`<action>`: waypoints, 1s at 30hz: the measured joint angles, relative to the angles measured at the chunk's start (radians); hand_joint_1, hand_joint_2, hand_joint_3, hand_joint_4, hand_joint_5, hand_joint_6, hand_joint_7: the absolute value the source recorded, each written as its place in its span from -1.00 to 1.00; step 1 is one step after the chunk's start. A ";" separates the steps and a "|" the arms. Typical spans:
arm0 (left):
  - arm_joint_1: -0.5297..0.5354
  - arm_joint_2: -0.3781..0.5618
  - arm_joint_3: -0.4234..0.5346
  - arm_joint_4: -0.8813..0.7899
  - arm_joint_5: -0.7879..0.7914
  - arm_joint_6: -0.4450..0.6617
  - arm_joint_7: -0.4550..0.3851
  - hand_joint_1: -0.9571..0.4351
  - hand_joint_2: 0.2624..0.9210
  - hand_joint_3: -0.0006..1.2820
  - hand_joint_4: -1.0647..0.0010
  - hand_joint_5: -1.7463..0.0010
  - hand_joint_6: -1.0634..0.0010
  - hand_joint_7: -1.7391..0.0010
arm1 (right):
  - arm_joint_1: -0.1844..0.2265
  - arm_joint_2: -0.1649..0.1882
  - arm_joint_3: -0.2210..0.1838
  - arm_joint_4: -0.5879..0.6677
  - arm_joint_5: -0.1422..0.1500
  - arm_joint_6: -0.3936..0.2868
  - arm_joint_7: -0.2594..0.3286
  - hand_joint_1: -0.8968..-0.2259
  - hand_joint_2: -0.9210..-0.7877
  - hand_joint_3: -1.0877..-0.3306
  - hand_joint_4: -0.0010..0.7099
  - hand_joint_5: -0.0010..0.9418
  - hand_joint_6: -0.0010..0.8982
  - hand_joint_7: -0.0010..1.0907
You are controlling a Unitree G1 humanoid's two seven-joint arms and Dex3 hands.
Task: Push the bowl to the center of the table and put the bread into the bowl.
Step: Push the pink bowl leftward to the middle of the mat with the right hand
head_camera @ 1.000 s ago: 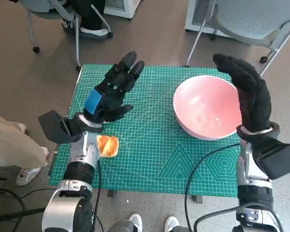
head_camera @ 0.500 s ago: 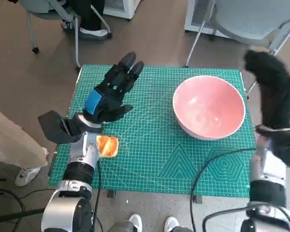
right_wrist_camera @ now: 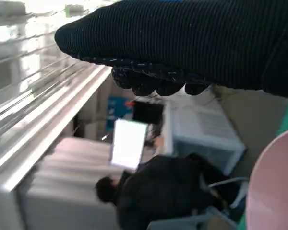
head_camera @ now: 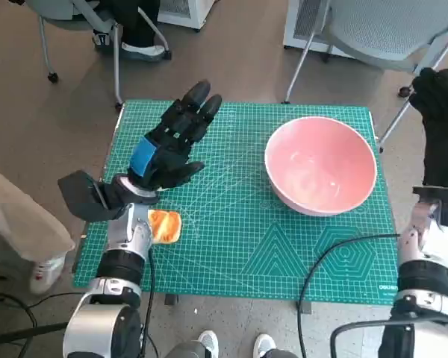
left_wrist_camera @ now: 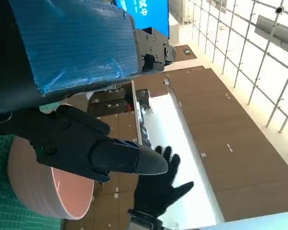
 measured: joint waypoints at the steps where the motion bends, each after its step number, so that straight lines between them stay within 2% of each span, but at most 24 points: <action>1: 0.000 0.000 0.000 0.000 0.000 0.000 0.000 -0.43 1.00 -0.72 0.94 1.00 0.67 1.00 | -0.003 -0.003 0.000 0.011 -0.001 0.006 -0.006 -0.33 -1.00 -0.36 -0.69 -1.00 -0.86 -0.44; 13: 0.002 0.000 0.002 -0.005 0.000 0.000 0.007 -0.43 1.00 -0.72 0.94 1.00 0.67 1.00 | -0.023 -0.028 -0.009 0.098 -0.002 0.097 -0.016 -0.33 -1.00 -0.43 -0.75 -1.00 -0.83 -0.52; 19: 0.007 0.001 0.002 -0.015 0.000 0.000 0.011 -0.43 1.00 -0.72 0.94 1.00 0.67 1.00 | -0.022 -0.028 -0.020 0.121 -0.002 0.133 -0.012 -0.25 -1.00 -0.49 -0.78 -1.00 -0.81 -0.55; 30: 0.013 0.006 0.004 -0.031 -0.001 0.000 0.013 -0.43 1.00 -0.72 0.94 1.00 0.67 1.00 | -0.022 -0.021 -0.029 0.147 -0.003 0.207 -0.010 -0.25 -1.00 -0.49 -0.76 -0.99 -0.79 -0.60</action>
